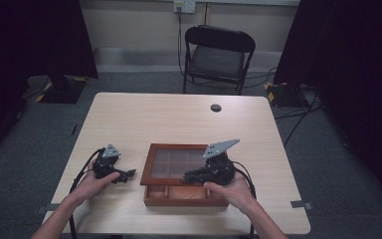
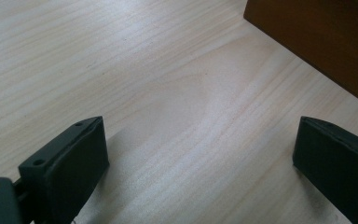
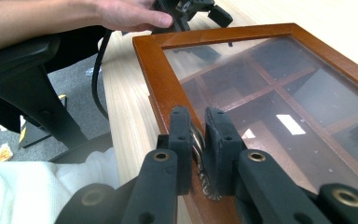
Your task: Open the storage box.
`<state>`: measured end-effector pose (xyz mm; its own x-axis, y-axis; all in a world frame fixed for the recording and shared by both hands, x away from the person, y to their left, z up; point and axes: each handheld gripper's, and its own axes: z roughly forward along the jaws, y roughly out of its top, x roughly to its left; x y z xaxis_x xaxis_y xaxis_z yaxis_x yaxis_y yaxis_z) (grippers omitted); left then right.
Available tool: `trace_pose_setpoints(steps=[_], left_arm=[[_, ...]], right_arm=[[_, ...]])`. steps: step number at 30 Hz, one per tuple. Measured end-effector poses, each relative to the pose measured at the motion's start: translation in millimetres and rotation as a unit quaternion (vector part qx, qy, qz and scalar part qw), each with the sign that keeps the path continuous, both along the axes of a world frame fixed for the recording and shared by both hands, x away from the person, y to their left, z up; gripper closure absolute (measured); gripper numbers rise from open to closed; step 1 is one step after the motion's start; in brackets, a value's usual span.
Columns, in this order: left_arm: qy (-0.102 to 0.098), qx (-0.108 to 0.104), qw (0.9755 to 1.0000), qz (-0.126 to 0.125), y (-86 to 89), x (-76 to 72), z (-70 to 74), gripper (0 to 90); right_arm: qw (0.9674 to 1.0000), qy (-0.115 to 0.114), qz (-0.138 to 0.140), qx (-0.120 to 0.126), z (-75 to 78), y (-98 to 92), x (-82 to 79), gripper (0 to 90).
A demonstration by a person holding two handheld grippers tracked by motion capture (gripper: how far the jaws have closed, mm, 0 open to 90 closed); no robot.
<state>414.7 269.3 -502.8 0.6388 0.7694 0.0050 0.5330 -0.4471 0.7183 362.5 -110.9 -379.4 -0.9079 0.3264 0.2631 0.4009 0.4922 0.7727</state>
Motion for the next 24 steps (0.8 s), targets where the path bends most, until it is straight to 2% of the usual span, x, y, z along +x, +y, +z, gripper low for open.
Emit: trace_pose_setpoints(steps=[13,24], left_arm=[[0.000,0.000,1.0000,0.000,0.0,0.0,0.0,2.4],[0.000,0.000,1.0000,0.000,0.0,0.0,0.0,2.4]], right_arm=[[1.0000,0.002,-0.007,0.006,6.5,-0.8,2.7,81.9],[0.9999,-0.007,-0.011,0.010,12.3,-1.0,4.3,81.9]])
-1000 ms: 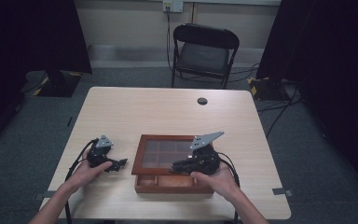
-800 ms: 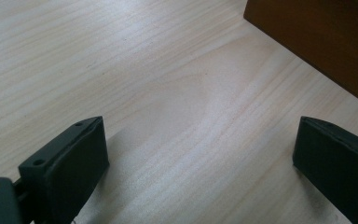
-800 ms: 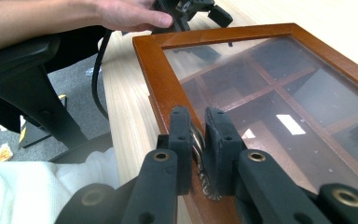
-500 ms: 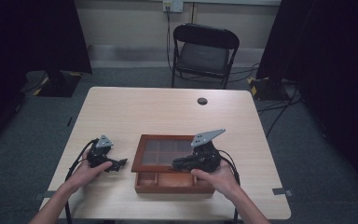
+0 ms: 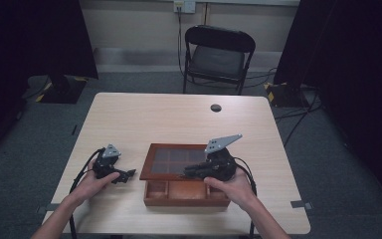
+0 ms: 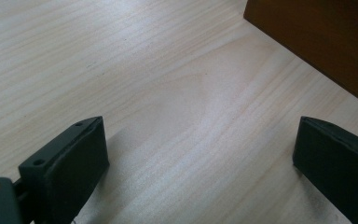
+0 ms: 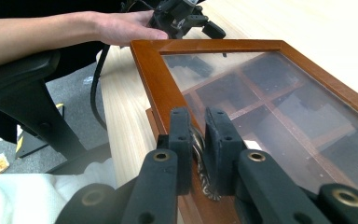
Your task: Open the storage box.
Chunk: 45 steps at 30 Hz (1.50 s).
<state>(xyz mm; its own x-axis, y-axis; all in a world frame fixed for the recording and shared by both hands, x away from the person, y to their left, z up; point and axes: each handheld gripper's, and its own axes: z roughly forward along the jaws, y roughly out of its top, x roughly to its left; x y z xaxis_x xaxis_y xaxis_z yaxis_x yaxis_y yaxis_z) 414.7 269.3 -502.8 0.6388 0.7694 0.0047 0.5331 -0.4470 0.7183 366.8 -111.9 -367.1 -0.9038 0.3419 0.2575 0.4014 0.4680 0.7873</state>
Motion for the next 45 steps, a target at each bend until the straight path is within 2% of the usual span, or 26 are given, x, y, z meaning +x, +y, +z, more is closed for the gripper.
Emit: trace_pose_setpoints(steps=[28,45], left_arm=[[0.000,-0.003,1.0000,0.002,-0.4,-0.1,-0.2,2.4],[-0.001,0.002,1.0000,-0.001,0.3,0.2,0.3,2.4]], right_arm=[[0.9997,-0.005,-0.018,0.015,19.4,-1.4,11.7,82.1],[0.9994,-0.008,-0.023,0.024,24.6,-2.2,16.4,82.2]])
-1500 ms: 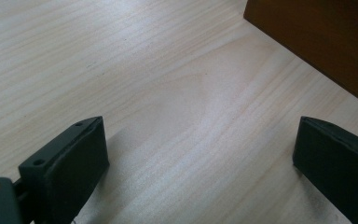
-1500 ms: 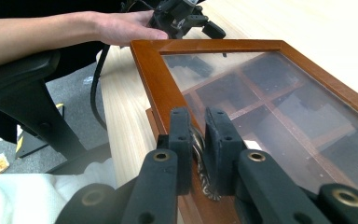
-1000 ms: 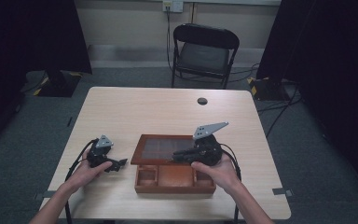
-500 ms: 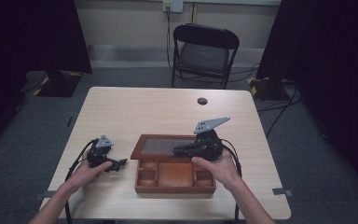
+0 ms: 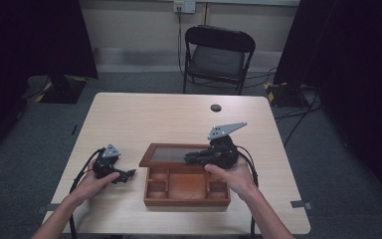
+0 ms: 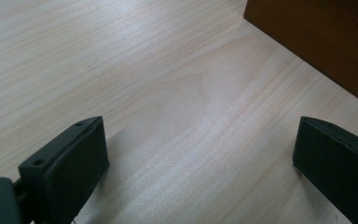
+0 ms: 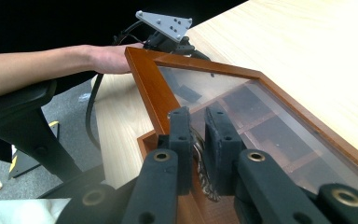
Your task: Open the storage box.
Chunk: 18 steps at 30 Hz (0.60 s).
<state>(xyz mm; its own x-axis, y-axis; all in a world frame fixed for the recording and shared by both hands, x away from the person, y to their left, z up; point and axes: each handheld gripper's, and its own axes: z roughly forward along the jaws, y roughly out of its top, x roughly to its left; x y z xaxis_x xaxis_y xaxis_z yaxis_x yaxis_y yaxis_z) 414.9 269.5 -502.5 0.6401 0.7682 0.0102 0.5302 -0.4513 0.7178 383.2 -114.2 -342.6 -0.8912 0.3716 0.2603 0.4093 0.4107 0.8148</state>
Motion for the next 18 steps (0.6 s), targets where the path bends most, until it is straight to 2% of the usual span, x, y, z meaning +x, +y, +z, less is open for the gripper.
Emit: trace_pose_setpoints(steps=[18], left_arm=[[0.000,0.000,1.0000,0.000,0.0,0.0,-0.1,2.4]], right_arm=[[0.9999,-0.003,-0.007,0.009,5.8,-0.9,5.9,82.3]])
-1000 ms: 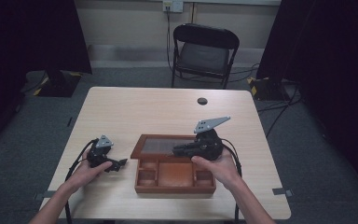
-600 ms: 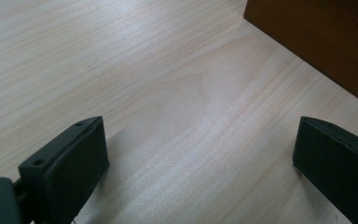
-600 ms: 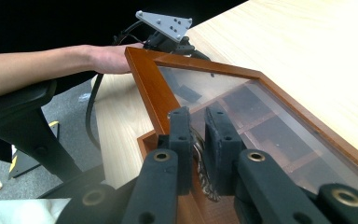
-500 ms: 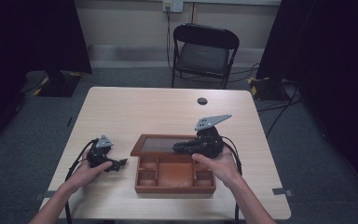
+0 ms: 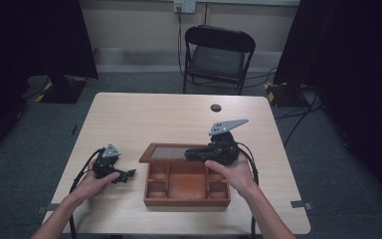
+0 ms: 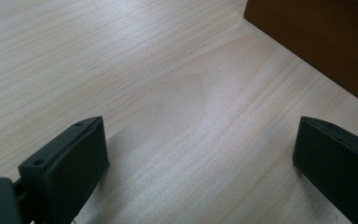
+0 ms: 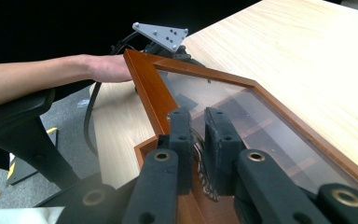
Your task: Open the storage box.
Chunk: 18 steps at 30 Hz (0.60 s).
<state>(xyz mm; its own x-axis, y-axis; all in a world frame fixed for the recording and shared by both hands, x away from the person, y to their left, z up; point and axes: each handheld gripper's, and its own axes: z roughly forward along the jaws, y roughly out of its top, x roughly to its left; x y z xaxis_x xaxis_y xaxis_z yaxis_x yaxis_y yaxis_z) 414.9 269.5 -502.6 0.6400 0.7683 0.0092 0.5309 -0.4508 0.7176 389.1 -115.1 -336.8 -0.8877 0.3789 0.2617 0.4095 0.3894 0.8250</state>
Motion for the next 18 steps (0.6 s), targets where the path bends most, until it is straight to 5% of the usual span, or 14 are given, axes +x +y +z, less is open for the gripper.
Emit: trace_pose_setpoints(steps=[18], left_arm=[[0.001,-0.002,1.0000,0.001,-0.2,-0.1,-0.2,2.4]], right_arm=[[1.0000,-0.009,0.000,-0.003,6.3,0.7,5.3,82.5]])
